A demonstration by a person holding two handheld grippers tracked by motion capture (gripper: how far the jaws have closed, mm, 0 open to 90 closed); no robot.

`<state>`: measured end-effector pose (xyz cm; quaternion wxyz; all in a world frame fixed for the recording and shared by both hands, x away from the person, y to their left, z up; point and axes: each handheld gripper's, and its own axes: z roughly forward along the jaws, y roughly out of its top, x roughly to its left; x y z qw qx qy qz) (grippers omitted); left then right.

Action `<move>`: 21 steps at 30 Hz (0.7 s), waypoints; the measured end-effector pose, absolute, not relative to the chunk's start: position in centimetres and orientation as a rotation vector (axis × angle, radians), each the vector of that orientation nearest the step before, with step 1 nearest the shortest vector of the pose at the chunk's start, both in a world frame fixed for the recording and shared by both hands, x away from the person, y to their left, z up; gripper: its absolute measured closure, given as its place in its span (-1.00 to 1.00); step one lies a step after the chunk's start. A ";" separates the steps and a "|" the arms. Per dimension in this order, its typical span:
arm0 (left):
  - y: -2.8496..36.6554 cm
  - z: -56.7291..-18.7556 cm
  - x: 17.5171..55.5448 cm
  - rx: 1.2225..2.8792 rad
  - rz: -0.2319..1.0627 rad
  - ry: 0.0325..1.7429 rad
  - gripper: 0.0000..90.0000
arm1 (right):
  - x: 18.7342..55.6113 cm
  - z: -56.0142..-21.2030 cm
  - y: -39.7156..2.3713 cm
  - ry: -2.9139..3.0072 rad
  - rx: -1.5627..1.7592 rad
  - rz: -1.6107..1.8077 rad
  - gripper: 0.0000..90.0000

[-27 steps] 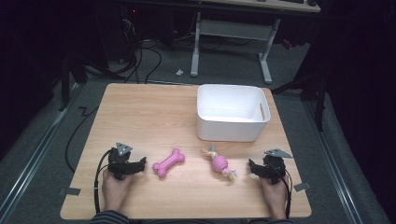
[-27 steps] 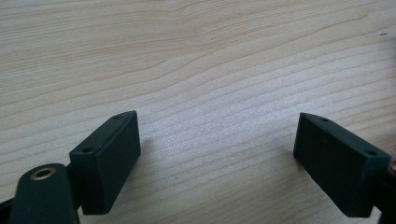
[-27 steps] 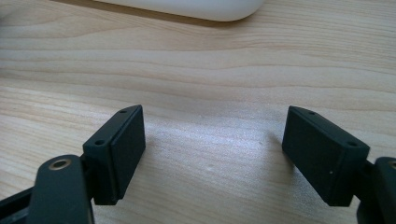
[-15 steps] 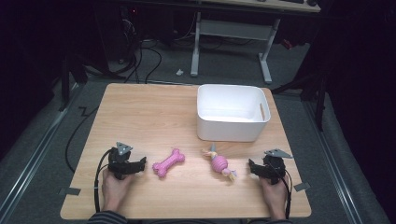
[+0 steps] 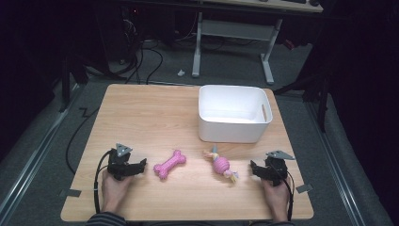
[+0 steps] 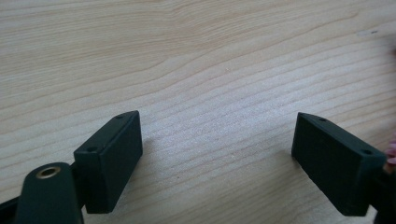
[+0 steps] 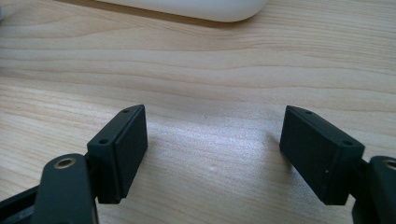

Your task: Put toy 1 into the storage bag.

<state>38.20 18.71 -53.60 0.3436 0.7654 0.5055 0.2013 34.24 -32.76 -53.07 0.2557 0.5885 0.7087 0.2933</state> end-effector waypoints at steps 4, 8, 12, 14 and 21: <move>19.3 -53.4 38.1 1.964 0.472 1.323 -0.60 | 34.2 -53.1 -32.8 1.924 1.597 0.796 -0.47; 19.5 -53.3 37.7 1.962 0.461 1.316 -0.57 | 34.2 -53.1 -32.7 1.923 1.599 0.796 -0.47; 19.6 -53.0 37.4 1.955 0.445 1.316 -0.56 | 34.2 -53.1 -32.7 1.924 1.599 0.795 -0.47; 19.6 -52.8 37.3 1.946 0.436 1.310 -0.56 | 34.2 -53.1 -32.7 1.924 1.600 0.795 -0.47; 19.1 -51.6 36.6 1.941 0.452 1.269 -0.52 | 34.2 -53.1 -32.7 1.924 1.600 0.795 -0.47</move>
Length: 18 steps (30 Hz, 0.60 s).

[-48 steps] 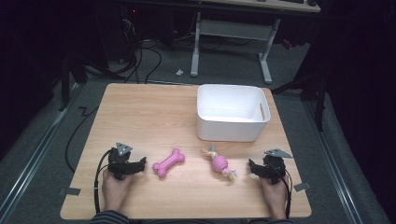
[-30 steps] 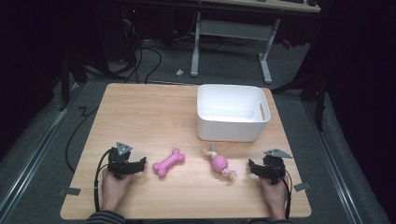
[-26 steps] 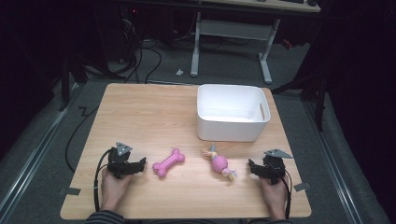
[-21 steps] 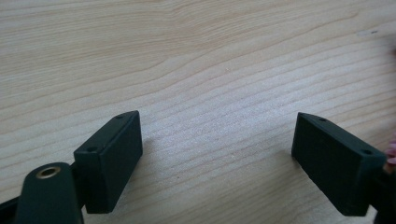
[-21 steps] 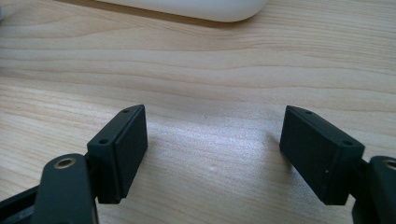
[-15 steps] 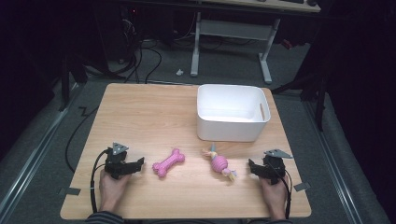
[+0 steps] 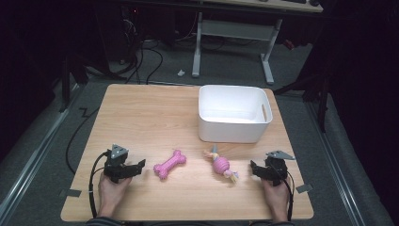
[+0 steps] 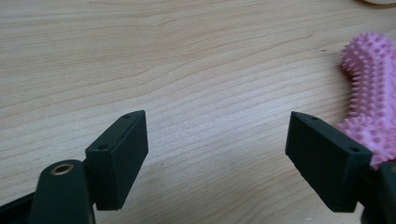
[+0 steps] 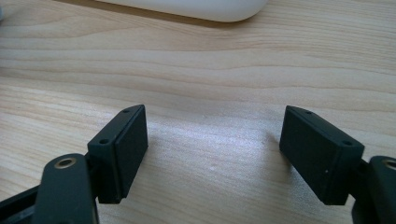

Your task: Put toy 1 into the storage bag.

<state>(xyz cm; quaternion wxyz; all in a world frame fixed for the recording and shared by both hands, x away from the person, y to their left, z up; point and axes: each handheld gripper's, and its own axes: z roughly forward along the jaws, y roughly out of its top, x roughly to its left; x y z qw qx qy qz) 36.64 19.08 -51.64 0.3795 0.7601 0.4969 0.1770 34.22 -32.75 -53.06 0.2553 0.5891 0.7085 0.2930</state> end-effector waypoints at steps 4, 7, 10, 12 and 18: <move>18.9 -51.0 36.4 1.951 0.439 1.248 -0.44 | 34.2 -53.1 -32.8 1.923 1.599 0.795 -0.47; 18.6 -50.4 36.2 1.949 0.430 1.226 -0.41 | 34.2 -53.1 -32.7 1.923 1.600 0.795 -0.47; 18.0 -49.6 36.0 1.964 0.423 1.190 -0.40 | 34.2 -53.1 -32.7 1.922 1.600 0.795 -0.47; 17.4 -49.1 35.9 1.978 0.420 1.164 -0.38 | 34.2 -53.1 -32.7 1.923 1.600 0.795 -0.47; 15.5 -48.1 35.8 2.034 0.410 1.084 -0.32 | 34.2 -53.1 -32.8 1.925 1.598 0.794 -0.47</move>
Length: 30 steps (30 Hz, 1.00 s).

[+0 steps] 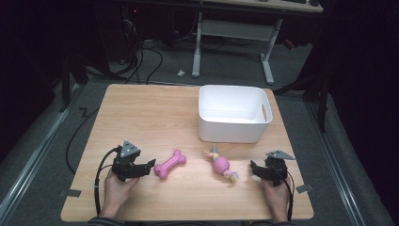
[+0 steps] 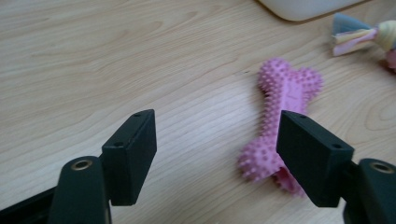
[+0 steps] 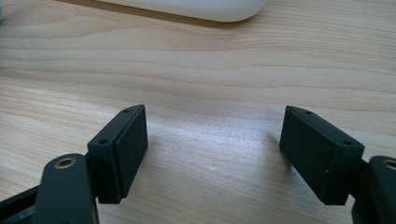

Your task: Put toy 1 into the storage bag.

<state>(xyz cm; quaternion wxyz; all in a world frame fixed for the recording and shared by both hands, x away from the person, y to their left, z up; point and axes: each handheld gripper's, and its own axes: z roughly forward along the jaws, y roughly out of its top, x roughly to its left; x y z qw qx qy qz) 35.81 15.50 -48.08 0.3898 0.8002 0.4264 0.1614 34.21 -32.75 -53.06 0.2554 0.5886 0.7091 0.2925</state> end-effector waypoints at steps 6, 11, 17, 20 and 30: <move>13.8 -48.1 36.3 2.104 0.364 1.030 -0.25 | 34.2 -53.1 -32.8 1.926 1.594 0.796 -0.47; 12.4 -48.1 36.4 2.148 0.355 0.987 -0.20 | 34.2 -53.1 -32.7 1.928 1.589 0.799 -0.47; 11.3 -48.7 37.1 2.194 0.316 0.989 -0.26 | 34.2 -53.1 -32.7 1.929 1.589 0.799 -0.47; 10.8 -48.8 37.3 2.219 0.318 0.982 -0.30 | 34.2 -53.1 -32.7 1.928 1.589 0.799 -0.47; 8.6 -49.7 38.2 2.300 0.292 0.968 -0.21 | 34.3 -53.1 -32.7 1.928 1.593 0.801 -0.47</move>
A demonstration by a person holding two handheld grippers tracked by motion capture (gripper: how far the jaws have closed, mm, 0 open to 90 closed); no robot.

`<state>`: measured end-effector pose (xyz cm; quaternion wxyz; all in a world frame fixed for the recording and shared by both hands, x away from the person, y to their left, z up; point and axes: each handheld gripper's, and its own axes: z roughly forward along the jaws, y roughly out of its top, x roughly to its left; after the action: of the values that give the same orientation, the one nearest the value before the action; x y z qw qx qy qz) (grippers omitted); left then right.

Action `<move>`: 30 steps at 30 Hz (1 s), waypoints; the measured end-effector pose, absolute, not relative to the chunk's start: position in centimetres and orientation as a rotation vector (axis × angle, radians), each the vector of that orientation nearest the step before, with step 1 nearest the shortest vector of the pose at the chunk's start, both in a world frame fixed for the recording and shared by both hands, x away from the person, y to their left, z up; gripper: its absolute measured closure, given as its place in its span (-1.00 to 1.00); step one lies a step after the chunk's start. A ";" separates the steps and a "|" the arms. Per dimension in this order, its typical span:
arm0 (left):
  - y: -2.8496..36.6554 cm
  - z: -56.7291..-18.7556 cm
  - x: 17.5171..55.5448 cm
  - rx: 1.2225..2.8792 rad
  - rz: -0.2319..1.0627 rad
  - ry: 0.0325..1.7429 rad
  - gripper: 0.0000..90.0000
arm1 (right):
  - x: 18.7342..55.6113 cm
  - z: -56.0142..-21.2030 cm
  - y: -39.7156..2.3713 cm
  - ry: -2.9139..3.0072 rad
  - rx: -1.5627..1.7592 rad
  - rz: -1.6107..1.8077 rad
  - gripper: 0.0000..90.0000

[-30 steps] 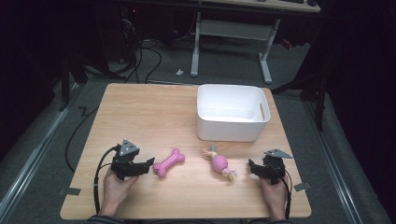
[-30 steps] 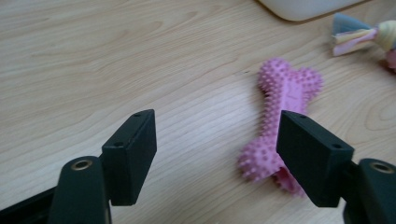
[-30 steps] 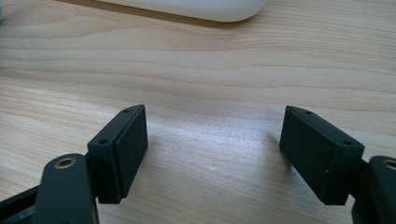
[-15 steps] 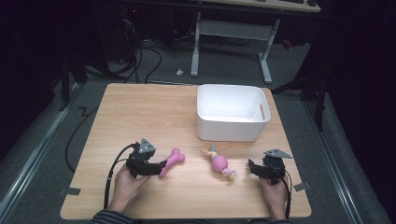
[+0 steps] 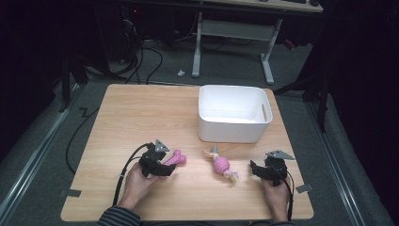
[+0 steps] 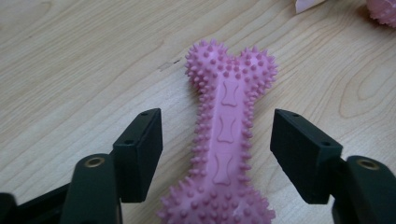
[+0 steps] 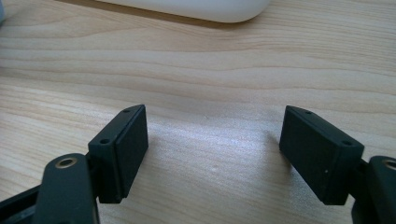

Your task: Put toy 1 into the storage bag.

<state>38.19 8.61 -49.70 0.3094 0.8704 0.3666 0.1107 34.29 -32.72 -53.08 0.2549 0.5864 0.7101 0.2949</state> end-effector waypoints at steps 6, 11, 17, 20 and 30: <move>8.0 -50.1 38.4 2.325 0.276 0.961 -0.05 | 34.3 -53.1 -32.7 1.926 1.593 0.801 -0.46; 7.8 -50.5 38.5 2.334 0.270 0.957 0.07 | 34.3 -53.1 -32.7 1.927 1.592 0.801 -0.46; 7.6 -50.9 38.5 2.341 0.295 0.958 0.20 | 34.3 -53.1 -32.7 1.926 1.593 0.801 -0.46; 7.8 -50.9 38.6 2.336 0.280 0.949 0.26 | 34.3 -53.1 -32.7 1.926 1.594 0.802 -0.46; 8.1 -50.8 38.7 2.335 0.236 0.927 0.31 | 34.3 -53.1 -32.7 1.925 1.593 0.800 -0.45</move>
<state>38.69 8.13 -50.78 0.3040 0.8815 0.3500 0.0891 34.30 -32.69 -53.08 0.2561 0.5868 0.7094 0.2948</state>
